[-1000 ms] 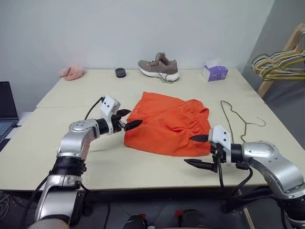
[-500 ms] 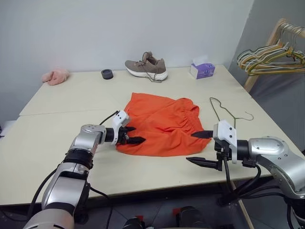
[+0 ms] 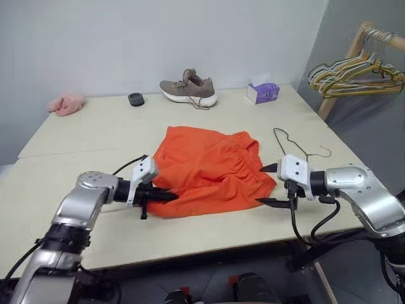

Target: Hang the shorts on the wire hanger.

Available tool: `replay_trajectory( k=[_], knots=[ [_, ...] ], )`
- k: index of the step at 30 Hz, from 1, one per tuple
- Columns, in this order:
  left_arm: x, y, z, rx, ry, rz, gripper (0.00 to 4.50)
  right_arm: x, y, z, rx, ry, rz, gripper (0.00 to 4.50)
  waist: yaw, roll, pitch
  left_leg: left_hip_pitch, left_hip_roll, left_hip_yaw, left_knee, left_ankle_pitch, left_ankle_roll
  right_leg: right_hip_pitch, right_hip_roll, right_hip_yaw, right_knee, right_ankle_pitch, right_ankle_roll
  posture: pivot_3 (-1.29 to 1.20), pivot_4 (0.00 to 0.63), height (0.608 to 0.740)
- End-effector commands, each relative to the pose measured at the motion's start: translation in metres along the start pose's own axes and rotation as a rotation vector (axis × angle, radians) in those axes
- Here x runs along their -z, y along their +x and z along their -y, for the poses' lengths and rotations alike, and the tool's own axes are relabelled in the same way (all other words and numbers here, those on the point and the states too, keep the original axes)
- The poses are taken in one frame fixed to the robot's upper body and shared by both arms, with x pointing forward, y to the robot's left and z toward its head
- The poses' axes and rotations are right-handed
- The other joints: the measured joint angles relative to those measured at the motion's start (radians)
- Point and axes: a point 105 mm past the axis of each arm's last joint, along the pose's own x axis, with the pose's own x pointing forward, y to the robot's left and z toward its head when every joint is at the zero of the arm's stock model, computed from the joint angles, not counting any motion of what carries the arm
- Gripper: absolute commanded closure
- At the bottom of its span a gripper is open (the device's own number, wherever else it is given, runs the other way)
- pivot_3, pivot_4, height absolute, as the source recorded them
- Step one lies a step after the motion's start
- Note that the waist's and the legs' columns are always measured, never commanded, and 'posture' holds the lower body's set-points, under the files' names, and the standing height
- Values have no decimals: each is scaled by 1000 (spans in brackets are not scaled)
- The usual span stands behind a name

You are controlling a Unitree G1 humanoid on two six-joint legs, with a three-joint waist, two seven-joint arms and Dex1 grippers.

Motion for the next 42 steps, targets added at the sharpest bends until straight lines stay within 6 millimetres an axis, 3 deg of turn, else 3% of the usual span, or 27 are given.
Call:
replay_trajectory(
  k=[1,7,9,20,21,23,29,35,42],
  knots=[
    [-5,-13,15,-13,43,-7,4453,8,9,-1,-93,-192,-77,0,1,0,0,0,0,0,0,0,0,0,0,0,0,0,0,-219,0,740],
    [2,-20,19,-74,21,-12,4453,18,25,1,-181,-292,-112,0,10,1,0,1,0,0,1,0,0,1,0,-1,1,0,0,-194,0,740],
    [2,-21,19,-96,21,-3,4500,20,30,4,-188,-313,-117,390,14,1,0,3,0,-1,1,0,0,3,1,-1,1,0,-1,-187,0,740],
    [-3,-20,13,-223,10,110,4500,9,40,4,-151,-289,-23,4280,33,1,0,4,0,-1,1,0,0,4,1,0,1,0,-1,-187,0,740],
    [-4,-21,12,-232,0,120,4500,9,40,3,-148,-283,-21,4467,34,1,0,4,0,-1,1,0,0,4,1,0,1,0,-1,-187,0,740],
    [-11,-27,7,-289,-12,176,4278,9,39,3,-143,-273,-19,4495,34,1,0,4,0,-1,1,0,0,4,1,-1,1,0,-1,-186,0,740],
    [-31,-36,3,-399,10,300,2508,11,36,0,-145,-258,-25,4500,35,0,0,5,0,-1,1,0,0,5,1,-1,1,0,-1,-168,0,740],
    [-14,-25,13,-348,-17,237,690,12,36,0,-152,-251,-31,4500,35,1,-1,5,-1,-1,1,0,0,5,1,0,1,0,-1,-163,0,740],
    [6,-21,16,-310,-46,146,690,12,35,0,-152,-243,-34,4500,40,1,-1,5,-1,-1,2,0,0,6,1,-1,1,0,-1,-172,0,740]
  ],
)
